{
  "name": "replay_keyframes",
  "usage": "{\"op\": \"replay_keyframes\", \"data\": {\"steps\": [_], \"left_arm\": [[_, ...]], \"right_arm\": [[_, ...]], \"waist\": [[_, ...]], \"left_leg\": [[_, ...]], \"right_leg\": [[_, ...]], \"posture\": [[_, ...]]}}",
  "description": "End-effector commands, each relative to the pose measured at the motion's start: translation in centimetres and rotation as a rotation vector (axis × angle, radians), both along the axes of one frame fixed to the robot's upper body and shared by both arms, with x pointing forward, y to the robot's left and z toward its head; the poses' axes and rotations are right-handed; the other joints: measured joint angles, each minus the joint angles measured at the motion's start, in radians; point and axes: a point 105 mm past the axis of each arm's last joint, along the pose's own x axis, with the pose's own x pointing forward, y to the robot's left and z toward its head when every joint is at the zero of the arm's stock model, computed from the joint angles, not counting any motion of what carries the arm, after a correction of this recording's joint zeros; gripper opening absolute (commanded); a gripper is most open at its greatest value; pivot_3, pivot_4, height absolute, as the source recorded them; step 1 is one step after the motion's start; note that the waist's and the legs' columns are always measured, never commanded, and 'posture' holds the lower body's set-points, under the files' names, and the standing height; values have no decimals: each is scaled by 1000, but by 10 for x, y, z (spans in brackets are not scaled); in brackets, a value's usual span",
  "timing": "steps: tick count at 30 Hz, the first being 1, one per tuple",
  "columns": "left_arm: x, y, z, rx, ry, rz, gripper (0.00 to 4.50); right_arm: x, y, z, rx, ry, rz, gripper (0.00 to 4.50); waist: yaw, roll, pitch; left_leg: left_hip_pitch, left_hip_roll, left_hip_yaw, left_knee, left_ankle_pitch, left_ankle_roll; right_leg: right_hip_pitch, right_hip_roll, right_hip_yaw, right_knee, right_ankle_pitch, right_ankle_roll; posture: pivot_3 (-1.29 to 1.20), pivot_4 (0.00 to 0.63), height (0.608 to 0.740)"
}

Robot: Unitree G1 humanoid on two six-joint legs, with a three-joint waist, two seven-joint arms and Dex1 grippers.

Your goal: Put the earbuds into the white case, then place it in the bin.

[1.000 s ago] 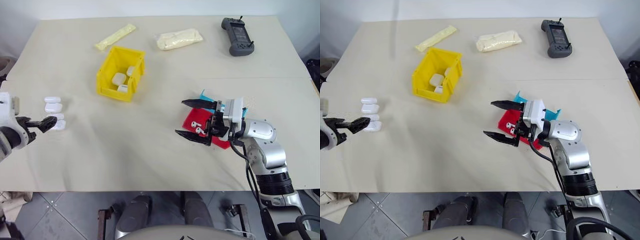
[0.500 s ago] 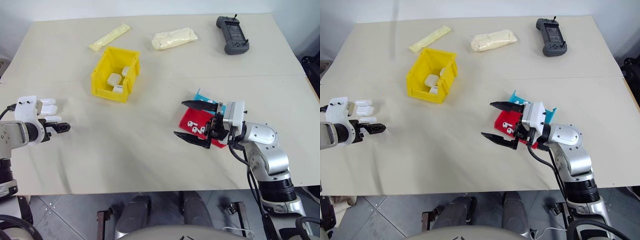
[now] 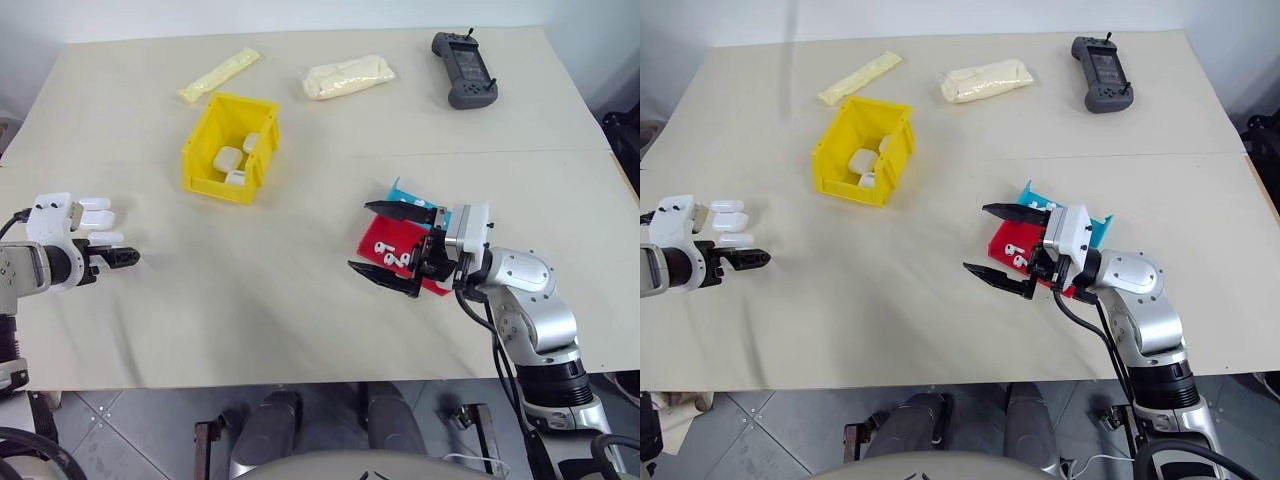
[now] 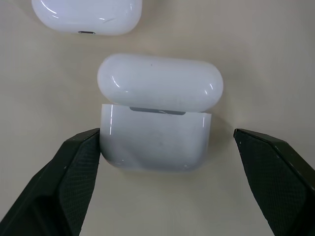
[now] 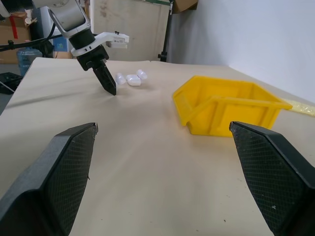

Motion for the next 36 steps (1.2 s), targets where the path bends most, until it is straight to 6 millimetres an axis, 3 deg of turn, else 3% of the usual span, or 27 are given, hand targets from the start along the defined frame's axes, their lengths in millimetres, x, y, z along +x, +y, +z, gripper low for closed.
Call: {"op": "replay_keyframes", "data": {"steps": [1, 8, 11, 15, 19, 23, 26, 30, 36], "left_arm": [[2, 7, 8, 44, -18, -5, 4482], [1, 3, 2, 39, 14, -17, 2797], [0, 2, 3, 32, 14, -21, 2797], [10, -14, 22, -22, -152, -102, 2797], [7, -59, 59, -155, -470, -322, 2797], [-24, -113, 72, -276, -693, -602, 2797], [-44, -149, 71, -319, -821, -810, 2797], [-41, -186, 66, -328, -960, -980, 2797], [-36, -232, 63, -418, -1094, -1188, 2797]], "right_arm": [[-6, 3, 8, 11, -44, 12, 4500], [-6, 2, 7, 10, -41, -1, 4500], [-6, 1, 7, 7, -39, -6, 4500], [-6, -2, 5, -6, -39, -16, 4500], [-6, -13, 6, -37, -35, -38, 4500], [-1, -26, 10, -38, -25, -101, 4500], [2, -41, 11, -28, -12, -170, 4500], [7, -73, 13, -45, -24, -310, 4500], [-16, -97, 10, -101, -21, -395, 4500]], "waist": [[0, 0, 0], [0, 0, 0], [0, 0, 0], [1, 0, 0], [1, 0, 0], [-1, -1, 0], [2, -1, 0], [26, -1, 0], [34, -1, 0]], "left_leg": [[0, 0, 0, 0, 0, 0], [0, 0, 0, 0, 0, 0], [0, 0, 1, 0, 0, 0], [0, 0, 2, 0, 0, 0], [-2, 0, 2, 2, -1, 0], [-3, 1, 3, 4, -2, 0], [-3, 2, 5, 4, -2, 0], [-3, 2, 7, 7, -2, -1], [-2, 2, 10, 8, -3, 2]], "right_leg": [[0, 0, 0, 0, 0, 0], [0, 0, 0, 1, 0, 0], [-1, 0, 1, 2, 0, 0], [-2, 0, 1, 2, 0, 0], [-3, 0, 0, 2, 0, -1], [-3, -1, 1, 2, 0, -1], [-4, 1, 1, 0, 0, -1], [-3, 1, 1, -2, 2, -3], [1, 1, 1, -5, 3, -2]], "posture": [[0, 150, 740], [0, 150, 740], [0, 150, 740], [0, 150, 740], [0, 150, 740], [0, 150, 740], [0, 150, 740], [0, 150, 740], [0, 150, 740]]}}
